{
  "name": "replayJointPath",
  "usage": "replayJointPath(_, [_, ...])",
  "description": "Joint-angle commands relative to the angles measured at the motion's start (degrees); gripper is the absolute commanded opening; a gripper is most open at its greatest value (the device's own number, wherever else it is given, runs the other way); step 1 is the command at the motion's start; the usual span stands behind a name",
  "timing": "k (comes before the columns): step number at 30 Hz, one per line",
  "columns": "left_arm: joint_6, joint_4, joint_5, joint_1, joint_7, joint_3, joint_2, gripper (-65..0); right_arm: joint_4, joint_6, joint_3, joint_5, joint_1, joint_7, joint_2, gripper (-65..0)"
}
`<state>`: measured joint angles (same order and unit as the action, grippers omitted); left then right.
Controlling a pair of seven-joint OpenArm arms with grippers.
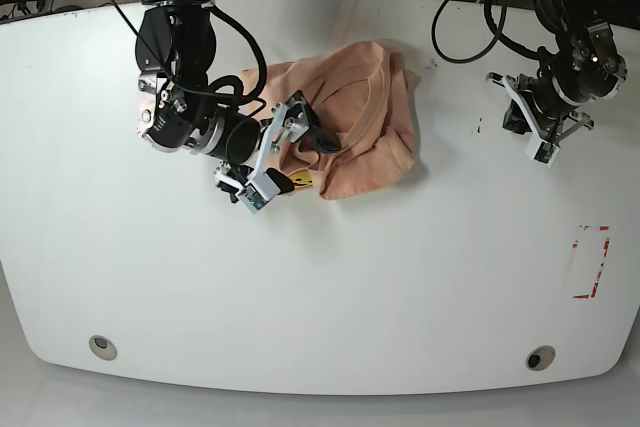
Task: Fold the T-shirt properly
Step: 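Grasp the bundled shirt edge with the right gripper and pull it open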
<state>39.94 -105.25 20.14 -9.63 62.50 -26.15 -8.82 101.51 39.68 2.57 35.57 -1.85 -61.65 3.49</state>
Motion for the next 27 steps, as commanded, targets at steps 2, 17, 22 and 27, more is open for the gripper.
replayJointPath(2, [0.1,-0.9,0.7,0.3,-1.0,0.0,-0.3,-60.0,-3.0,0.3,-0.2,0.8,-2.9,2.3,-0.3,-5.2])
replayJointPath(17, [0.1,1.1,0.7,0.0,-1.0,-0.1,-0.5,-60.0,-8.5,0.3,-0.4,-0.8,-4.4,7.1,-4.2,-57.7])
replayJointPath(22, [0.1,1.6,0.7,-0.1,-1.0,-0.1,-0.6,-60.0,-4.2,-1.7,-2.7,-0.4,-3.6,6.8,-5.6,-65.0])
replayJointPath(27, [0.1,1.8,0.5,-0.1,-1.0,-0.1,-0.6,-60.0,-3.5,-4.3,-9.6,-0.8,-3.3,7.3,-7.6,-65.0])
